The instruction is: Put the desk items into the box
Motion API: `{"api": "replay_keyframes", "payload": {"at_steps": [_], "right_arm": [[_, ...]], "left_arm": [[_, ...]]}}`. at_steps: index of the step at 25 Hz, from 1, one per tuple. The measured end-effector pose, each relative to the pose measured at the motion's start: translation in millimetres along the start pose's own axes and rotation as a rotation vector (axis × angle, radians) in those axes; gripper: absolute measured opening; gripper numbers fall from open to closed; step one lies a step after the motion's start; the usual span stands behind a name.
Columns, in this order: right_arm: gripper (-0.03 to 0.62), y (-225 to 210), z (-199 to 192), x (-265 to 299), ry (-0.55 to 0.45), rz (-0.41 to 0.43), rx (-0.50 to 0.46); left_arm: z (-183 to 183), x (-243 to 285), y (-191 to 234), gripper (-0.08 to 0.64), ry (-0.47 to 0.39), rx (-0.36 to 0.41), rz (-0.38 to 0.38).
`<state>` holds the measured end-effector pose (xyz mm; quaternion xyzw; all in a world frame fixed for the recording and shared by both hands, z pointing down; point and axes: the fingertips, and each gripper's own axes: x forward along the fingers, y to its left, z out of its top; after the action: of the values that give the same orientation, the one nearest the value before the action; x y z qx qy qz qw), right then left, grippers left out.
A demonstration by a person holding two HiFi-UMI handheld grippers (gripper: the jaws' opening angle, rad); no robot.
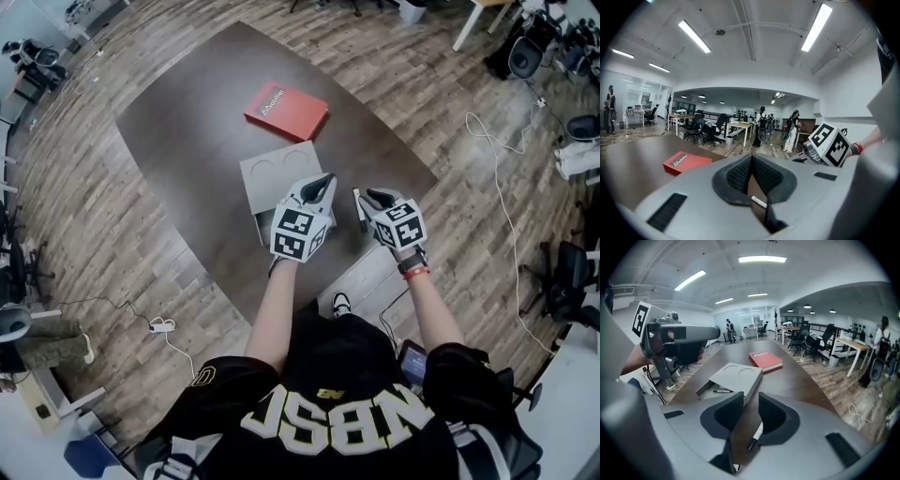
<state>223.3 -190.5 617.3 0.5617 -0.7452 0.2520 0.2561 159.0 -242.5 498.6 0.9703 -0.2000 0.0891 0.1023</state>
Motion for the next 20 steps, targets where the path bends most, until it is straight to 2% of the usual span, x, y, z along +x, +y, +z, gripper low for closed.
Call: {"api": "replay_keyframes", "payload": {"at_steps": [10, 20], "right_arm": [[0.144, -4.6, -55.1, 42.6, 0.139, 0.014, 0.039], [0.186, -23.9, -101.8, 72.9, 0.226, -0.049, 0.123]], "left_arm": [[-33.8, 14.0, -6.8, 0.014, 0.061, -0.034, -0.039], [-57.8, 19.4, -2.2, 0.014, 0.107, -0.07, -0.057]]}}
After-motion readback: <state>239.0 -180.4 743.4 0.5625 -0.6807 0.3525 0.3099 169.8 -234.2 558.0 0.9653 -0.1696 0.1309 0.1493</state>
